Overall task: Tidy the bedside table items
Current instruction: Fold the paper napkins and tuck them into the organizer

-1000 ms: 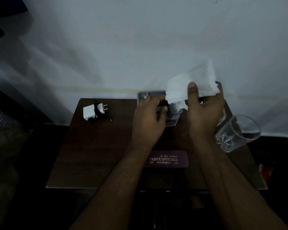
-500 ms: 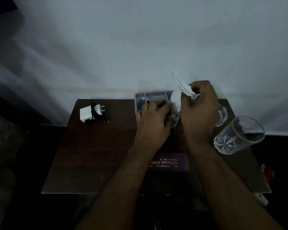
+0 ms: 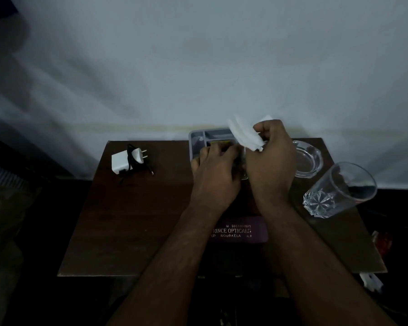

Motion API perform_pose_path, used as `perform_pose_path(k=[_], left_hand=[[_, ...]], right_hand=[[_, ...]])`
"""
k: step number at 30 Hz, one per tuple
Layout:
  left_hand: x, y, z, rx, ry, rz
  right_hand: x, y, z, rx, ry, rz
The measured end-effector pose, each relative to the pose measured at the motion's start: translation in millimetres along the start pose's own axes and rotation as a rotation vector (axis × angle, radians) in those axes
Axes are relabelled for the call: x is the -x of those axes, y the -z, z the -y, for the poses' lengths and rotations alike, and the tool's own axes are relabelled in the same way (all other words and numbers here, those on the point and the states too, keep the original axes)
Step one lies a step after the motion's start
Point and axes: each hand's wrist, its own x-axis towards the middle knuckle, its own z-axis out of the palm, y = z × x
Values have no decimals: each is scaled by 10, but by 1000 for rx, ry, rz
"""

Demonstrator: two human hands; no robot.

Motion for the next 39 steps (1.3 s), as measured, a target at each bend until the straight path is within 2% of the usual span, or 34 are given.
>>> perform_pose_path(k=[4,18,22,26,31,39], left_hand=[[3,-13,-7,-41,-23,-6],[-24,-73,-11,-77,-13,-58],[-21,-74,-49,-80,4,-80],[-43,-66,-99,1,79,-130],[-38,-56,-115,19,82,-107],[-35,-45,-112,-8,69,-75]], right_hand=[[-19,16,-24,60,-14,-42],[-75,69,-23,-47,-53,-69],[-98,108,-31,-76,-88,-46],[-77,96,-53,-53,-93,46],[-39,66,-15,34,2,77],[-37,43,-44,71,-70,148]])
